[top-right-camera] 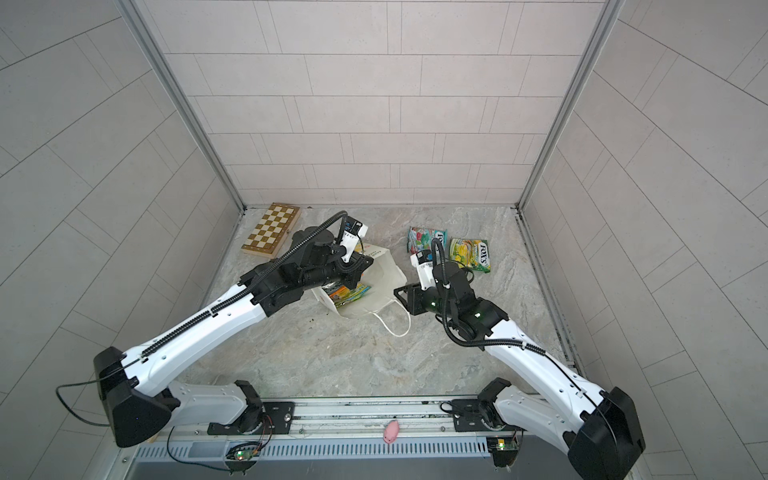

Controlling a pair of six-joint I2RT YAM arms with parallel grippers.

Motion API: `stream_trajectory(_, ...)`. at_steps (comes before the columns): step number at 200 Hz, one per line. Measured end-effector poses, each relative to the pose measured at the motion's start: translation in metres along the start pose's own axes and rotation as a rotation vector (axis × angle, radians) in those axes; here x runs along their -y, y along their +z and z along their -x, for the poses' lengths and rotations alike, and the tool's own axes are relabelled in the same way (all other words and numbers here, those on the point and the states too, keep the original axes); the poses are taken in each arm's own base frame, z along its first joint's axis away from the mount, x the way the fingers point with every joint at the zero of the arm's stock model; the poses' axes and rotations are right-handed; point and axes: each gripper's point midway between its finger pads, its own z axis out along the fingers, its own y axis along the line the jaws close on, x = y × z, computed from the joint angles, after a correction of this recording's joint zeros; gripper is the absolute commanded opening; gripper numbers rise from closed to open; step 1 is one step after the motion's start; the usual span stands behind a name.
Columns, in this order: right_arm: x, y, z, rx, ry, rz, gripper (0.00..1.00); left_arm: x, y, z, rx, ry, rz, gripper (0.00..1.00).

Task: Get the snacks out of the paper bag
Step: 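Move the open right gripper back to the bag opening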

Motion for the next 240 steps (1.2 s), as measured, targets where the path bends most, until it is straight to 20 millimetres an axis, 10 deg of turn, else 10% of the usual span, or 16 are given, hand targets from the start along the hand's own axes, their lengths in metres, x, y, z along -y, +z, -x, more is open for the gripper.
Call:
stream_trajectory(82, -0.030, 0.051, -0.014, -0.061, -0.036, 0.020, 0.29, 0.006, 0.000, 0.001, 0.009, 0.007, -0.012, 0.00)
stream_trajectory(240, -0.011, 0.112, -0.047, -0.090, 0.102, -0.102, 0.27, 0.010, -0.011, 0.008, 0.083, 0.012, -0.009, 0.00)
